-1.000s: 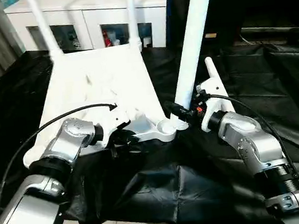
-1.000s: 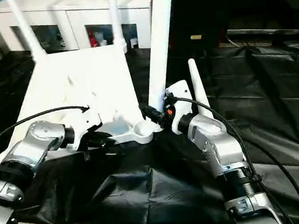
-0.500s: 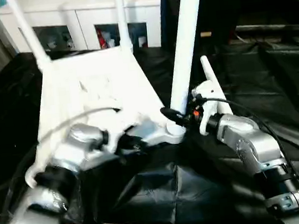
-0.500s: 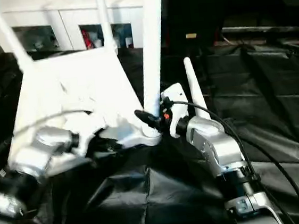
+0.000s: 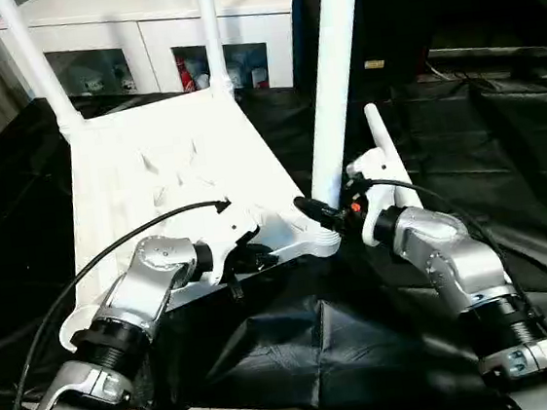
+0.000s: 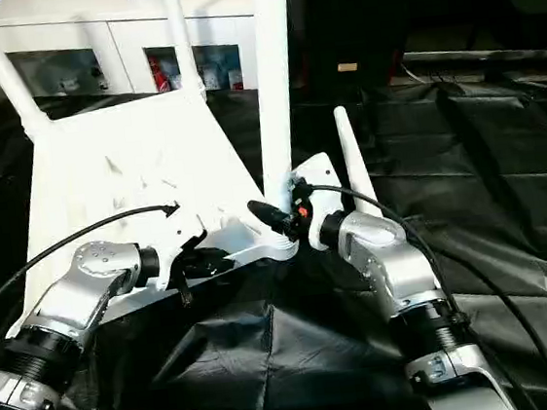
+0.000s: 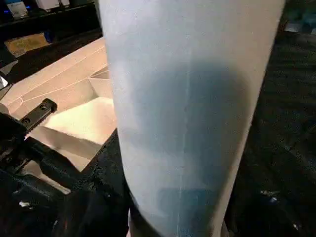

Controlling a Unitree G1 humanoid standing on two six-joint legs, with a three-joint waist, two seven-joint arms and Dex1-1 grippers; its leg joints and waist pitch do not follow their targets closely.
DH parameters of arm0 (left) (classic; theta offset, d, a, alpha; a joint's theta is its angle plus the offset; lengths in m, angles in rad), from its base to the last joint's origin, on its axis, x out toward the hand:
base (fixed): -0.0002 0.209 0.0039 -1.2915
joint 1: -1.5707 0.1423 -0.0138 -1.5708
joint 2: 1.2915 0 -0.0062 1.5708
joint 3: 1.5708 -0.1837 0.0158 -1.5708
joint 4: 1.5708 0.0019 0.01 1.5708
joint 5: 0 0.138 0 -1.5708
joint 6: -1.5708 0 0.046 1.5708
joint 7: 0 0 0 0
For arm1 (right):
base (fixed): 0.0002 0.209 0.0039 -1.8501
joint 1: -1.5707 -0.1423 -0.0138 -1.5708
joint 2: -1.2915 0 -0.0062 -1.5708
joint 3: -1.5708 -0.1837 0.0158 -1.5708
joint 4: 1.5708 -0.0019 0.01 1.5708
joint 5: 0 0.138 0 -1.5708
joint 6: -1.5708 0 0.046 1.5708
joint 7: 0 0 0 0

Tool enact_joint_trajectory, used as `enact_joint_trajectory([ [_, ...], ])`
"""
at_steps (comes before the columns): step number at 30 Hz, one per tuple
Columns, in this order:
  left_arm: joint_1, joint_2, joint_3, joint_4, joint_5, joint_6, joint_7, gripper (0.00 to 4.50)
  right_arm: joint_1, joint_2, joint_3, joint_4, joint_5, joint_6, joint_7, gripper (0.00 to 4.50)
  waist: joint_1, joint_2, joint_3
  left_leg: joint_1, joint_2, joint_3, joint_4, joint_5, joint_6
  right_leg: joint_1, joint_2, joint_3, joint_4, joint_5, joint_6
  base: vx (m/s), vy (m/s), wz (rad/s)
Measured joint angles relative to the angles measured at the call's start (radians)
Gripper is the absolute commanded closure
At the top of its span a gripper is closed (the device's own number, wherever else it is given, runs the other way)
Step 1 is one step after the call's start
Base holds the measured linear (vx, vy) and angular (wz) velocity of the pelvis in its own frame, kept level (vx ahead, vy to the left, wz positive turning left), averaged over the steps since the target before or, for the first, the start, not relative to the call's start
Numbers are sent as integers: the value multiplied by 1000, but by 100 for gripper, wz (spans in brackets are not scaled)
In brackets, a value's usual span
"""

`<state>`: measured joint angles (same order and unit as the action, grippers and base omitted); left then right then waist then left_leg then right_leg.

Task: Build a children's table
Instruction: Insert table leg to table base

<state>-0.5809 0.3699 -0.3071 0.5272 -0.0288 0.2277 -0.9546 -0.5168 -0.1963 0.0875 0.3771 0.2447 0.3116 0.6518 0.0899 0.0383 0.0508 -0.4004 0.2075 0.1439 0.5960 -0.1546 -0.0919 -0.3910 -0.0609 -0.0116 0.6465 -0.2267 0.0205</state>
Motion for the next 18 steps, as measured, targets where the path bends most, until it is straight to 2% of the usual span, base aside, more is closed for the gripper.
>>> enact_joint_trajectory([
  [7,-2,-5,17,28,-17,-11,-9,375,-28,9,-1,23,-3,-18,-3,257,-1,0,0,0,0,0,0,0,0,0,0,0,0,2,0,0,0,0],
  [9,-6,-1,17,33,-17,-9,-21,410,-34,14,-3,47,-6,-35,-13,257,-1,1,0,0,0,0,0,0,0,0,0,0,0,2,0,0,0,0],
  [12,-10,2,14,42,-15,-13,-40,414,-54,23,-3,82,-16,-41,-21,257,-3,1,0,0,0,0,0,0,0,0,0,0,0,2,0,0,0,0],
  [14,-12,2,14,47,-15,-16,-46,439,-70,23,-3,98,-22,-40,-23,257,-3,1,0,0,0,0,0,0,0,0,0,0,0,2,0,0,0,0],
  [18,-23,4,13,64,-15,-17,-66,450,-81,21,0,117,-30,-34,-19,257,-3,1,0,0,0,0,0,0,0,0,0,1,-1,2,0,0,0,0],
])
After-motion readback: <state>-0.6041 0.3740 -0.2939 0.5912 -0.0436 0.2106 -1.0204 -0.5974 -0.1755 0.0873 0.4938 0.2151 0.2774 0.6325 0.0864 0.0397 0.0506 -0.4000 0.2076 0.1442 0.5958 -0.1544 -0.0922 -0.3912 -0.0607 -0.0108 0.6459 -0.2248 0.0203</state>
